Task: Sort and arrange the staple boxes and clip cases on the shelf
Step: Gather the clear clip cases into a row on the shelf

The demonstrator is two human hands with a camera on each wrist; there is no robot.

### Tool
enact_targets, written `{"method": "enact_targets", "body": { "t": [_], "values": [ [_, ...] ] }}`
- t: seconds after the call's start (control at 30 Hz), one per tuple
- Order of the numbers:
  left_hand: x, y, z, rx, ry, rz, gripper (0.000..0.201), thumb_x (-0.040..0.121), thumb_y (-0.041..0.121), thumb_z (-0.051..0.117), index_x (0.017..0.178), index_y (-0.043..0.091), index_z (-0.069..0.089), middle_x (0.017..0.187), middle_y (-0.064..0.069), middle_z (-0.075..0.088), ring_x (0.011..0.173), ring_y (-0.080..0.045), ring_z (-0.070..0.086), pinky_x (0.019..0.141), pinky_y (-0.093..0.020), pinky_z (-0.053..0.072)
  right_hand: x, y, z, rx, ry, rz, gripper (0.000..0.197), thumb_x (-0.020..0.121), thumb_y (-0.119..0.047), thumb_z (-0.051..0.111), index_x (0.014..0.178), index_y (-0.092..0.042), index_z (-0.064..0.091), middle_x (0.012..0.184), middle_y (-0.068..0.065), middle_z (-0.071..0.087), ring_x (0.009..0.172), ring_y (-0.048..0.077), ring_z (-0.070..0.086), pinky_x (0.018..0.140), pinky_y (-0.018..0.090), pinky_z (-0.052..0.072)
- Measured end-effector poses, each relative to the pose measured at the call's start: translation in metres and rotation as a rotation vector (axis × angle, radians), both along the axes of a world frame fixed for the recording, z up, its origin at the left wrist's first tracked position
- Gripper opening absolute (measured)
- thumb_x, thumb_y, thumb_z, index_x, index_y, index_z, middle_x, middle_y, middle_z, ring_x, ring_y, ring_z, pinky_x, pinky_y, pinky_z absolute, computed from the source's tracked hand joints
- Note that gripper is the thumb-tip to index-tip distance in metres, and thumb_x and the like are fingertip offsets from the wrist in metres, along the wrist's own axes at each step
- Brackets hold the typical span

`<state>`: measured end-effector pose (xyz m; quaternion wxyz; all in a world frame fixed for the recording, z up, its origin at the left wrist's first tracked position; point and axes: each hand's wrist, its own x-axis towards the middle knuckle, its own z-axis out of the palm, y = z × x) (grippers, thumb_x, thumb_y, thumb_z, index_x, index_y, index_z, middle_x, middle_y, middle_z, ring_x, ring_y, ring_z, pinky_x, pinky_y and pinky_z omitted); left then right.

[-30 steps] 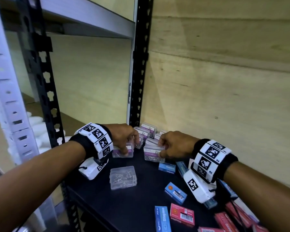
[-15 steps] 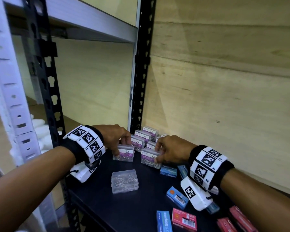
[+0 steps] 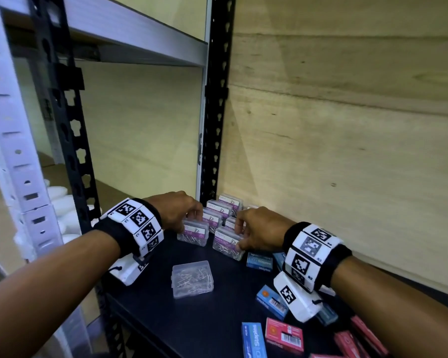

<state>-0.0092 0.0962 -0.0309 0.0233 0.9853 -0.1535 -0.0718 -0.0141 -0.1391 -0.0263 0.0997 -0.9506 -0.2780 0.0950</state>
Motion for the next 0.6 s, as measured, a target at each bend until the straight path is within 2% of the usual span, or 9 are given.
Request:
{"method": "enact_targets", "body": {
  "t": [0.1,0.23,0.33,0.43,0.53,0.6],
  "values": [
    [0.0008,0.0007,-0.0025,0.033,-0.058,-0.025,0.039,0.078,0.013,0.076,0.110,0.029,0.060,0.110,0.007,0.063,0.097,-0.013,0.059,0.085,-0.034,0.051,0.0004,-0.0003,0.0002,-0.005,-0.014,0.002,0.030,0.082,-0.030,0.078,0.106,-0.021,0.062,0.093,-0.007,0.060,0.085,0.014,0.058,0.064,0.024,0.039],
    [0.0010,0.0015,-0.0034,0.053,-0.096,-0.049,0.037,0.079,0.016,0.075,0.111,0.028,0.060,0.110,0.006,0.063,0.099,-0.014,0.058,0.086,-0.035,0.050,0.0003,-0.0008,-0.0005,-0.007,-0.024,0.015,0.030,0.083,-0.030,0.078,0.106,-0.021,0.061,0.085,-0.011,0.056,0.082,0.012,0.056,0.060,0.020,0.037],
    [0.0007,0.0005,-0.0042,0.052,-0.117,-0.060,0.037,0.080,0.014,0.074,0.112,0.027,0.061,0.112,0.006,0.063,0.101,-0.014,0.058,0.086,-0.033,0.049,0.0006,-0.0007,-0.0006,-0.011,-0.024,0.018,0.030,0.083,-0.030,0.078,0.106,-0.021,0.061,0.088,-0.009,0.057,0.083,0.013,0.057,0.060,0.021,0.037],
    [0.0014,0.0007,-0.0079,0.047,-0.136,-0.071,0.037,0.081,0.012,0.072,0.113,0.027,0.061,0.113,0.006,0.062,0.102,-0.013,0.057,0.085,-0.029,0.046,0.0002,0.0001,-0.0014,-0.011,-0.009,0.014,0.031,0.083,-0.031,0.078,0.108,-0.023,0.060,0.092,-0.008,0.058,0.087,0.014,0.059,0.066,0.024,0.041],
    [0.0023,0.0015,-0.0101,0.040,-0.148,-0.076,0.037,0.081,0.013,0.072,0.113,0.027,0.060,0.113,0.005,0.062,0.103,-0.014,0.057,0.086,-0.031,0.048,-0.0002,0.0010,-0.0024,-0.006,0.007,0.017,0.032,0.084,-0.031,0.077,0.110,-0.024,0.059,0.101,-0.004,0.065,0.093,0.017,0.062,0.075,0.028,0.046],
    [0.0026,0.0010,-0.0096,0.051,-0.147,-0.079,0.038,0.081,0.015,0.073,0.115,0.026,0.059,0.115,0.004,0.062,0.103,-0.014,0.057,0.086,-0.032,0.048,-0.0005,0.0009,-0.0021,-0.018,0.011,0.027,0.032,0.085,-0.031,0.076,0.111,-0.023,0.059,0.103,-0.002,0.065,0.094,0.017,0.063,0.077,0.029,0.046]
  ]
}}
